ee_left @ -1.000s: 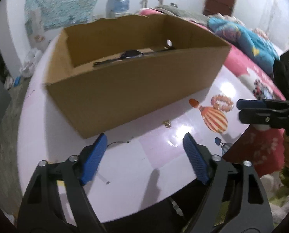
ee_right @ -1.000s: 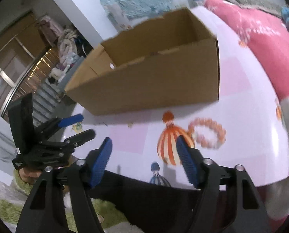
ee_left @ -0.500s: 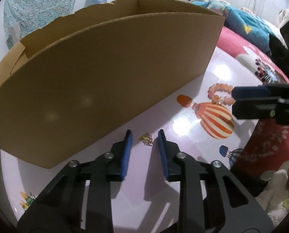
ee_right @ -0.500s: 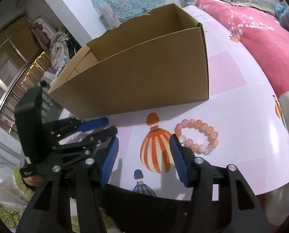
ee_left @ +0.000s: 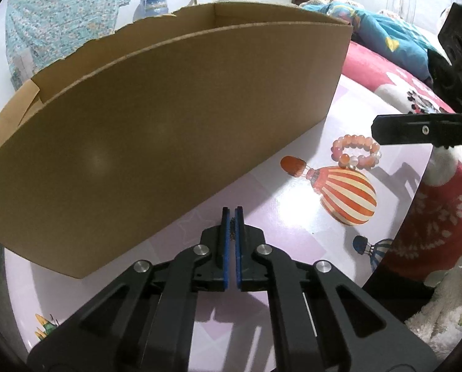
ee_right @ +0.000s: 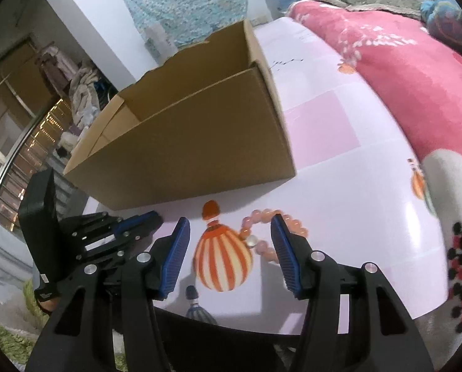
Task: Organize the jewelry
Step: 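Move the open right tool down to the pink-orange beaded bracelet, then close the right tool on the pink-orange beaded bracelet and lift it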
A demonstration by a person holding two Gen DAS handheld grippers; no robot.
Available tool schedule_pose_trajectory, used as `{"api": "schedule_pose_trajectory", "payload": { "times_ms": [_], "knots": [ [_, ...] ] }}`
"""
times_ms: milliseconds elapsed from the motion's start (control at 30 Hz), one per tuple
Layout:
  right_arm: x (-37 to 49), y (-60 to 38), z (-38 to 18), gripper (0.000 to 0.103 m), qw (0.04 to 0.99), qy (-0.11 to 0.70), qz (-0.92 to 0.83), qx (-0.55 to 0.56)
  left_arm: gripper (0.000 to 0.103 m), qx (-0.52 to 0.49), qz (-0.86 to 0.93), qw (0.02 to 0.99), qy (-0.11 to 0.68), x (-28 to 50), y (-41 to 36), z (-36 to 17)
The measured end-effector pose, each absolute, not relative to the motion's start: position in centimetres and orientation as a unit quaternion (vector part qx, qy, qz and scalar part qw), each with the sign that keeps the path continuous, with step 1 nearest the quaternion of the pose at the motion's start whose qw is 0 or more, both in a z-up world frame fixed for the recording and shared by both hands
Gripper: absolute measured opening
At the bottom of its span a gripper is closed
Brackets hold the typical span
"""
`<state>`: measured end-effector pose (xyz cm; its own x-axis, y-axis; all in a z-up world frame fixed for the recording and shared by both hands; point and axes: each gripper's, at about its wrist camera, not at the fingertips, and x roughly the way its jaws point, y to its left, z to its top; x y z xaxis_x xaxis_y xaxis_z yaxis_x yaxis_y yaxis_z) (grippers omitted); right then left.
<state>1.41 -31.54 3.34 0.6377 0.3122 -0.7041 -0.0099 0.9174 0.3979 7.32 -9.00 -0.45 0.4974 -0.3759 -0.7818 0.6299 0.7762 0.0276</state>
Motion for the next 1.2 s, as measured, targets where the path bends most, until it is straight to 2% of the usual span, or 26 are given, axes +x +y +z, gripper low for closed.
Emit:
{"api": "schedule_pose_trajectory", "payload": {
  "times_ms": [567,700,1200],
  "knots": [
    [0.9,-31.1,3.0,0.046,0.887,0.427,0.088,0.152,0.000,0.091,-0.269,0.875,0.392,6.5,-4.2,2.7],
    [1.8,-30.0,2.5,0.046,0.886,0.439,0.084,0.121,0.000,0.091,-0.262,0.873,0.402,6.7,-4.1,2.6],
    [3.2,-27.6,0.6,0.033,0.875,0.482,0.053,0.015,0.000,0.099,-0.230,0.861,0.443,7.6,-5.0,2.0]
  ]
}}
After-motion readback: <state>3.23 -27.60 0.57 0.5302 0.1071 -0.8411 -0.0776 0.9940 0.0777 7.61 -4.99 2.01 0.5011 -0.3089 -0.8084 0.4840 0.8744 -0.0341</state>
